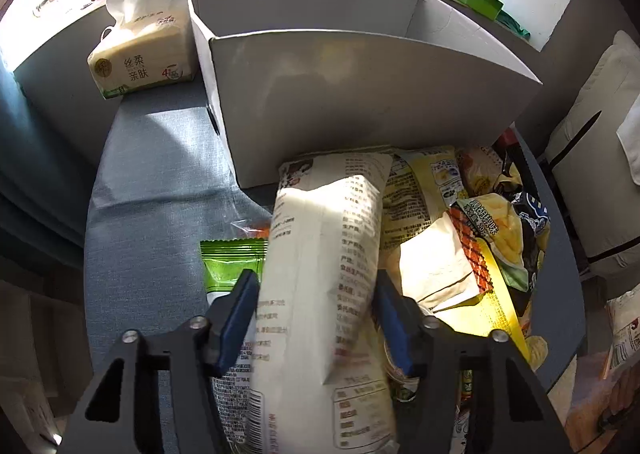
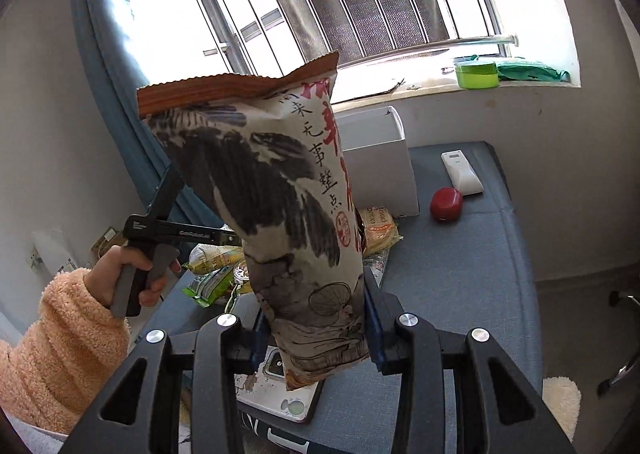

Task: Organize snacks
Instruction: 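Grasp the white-and-black chip bag with the right tool while the left tool grasps the long white cracker packet, then lower both held packets into the white box and open both tools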

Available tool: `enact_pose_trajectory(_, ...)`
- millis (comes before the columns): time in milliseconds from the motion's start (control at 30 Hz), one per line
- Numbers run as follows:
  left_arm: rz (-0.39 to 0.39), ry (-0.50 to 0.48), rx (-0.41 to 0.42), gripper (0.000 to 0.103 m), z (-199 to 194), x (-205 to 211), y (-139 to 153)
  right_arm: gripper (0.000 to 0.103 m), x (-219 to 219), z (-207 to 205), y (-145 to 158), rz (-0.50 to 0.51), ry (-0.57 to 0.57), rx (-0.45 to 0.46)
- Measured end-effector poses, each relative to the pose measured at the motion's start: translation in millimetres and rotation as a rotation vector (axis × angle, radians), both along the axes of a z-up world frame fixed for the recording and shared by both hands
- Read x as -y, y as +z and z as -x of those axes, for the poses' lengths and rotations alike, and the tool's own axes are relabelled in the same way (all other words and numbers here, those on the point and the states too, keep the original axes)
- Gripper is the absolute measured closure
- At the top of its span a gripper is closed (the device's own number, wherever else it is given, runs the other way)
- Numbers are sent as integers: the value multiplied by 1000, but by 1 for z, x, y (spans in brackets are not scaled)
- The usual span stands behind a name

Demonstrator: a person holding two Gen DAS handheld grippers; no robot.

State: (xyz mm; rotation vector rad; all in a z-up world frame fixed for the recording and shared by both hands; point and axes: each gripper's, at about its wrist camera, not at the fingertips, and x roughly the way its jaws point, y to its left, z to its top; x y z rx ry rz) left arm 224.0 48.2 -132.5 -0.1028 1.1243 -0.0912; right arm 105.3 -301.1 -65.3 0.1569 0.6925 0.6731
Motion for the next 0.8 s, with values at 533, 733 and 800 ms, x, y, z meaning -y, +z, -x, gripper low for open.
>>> enact_pose_trajectory(533, 110, 65, 436, 62, 56, -8, 110, 60, -19, -41, 19, -28, 19, -26)
enact_pose_trajectory(733, 163, 159, 486, 62, -14, -20, 138, 60, -56, -129, 48, -42, 5, -63)
enact_pose_trajectory(800, 183, 182, 472, 62, -42, -25, 139, 60, -73, -161, 54, -5, -12, -65)
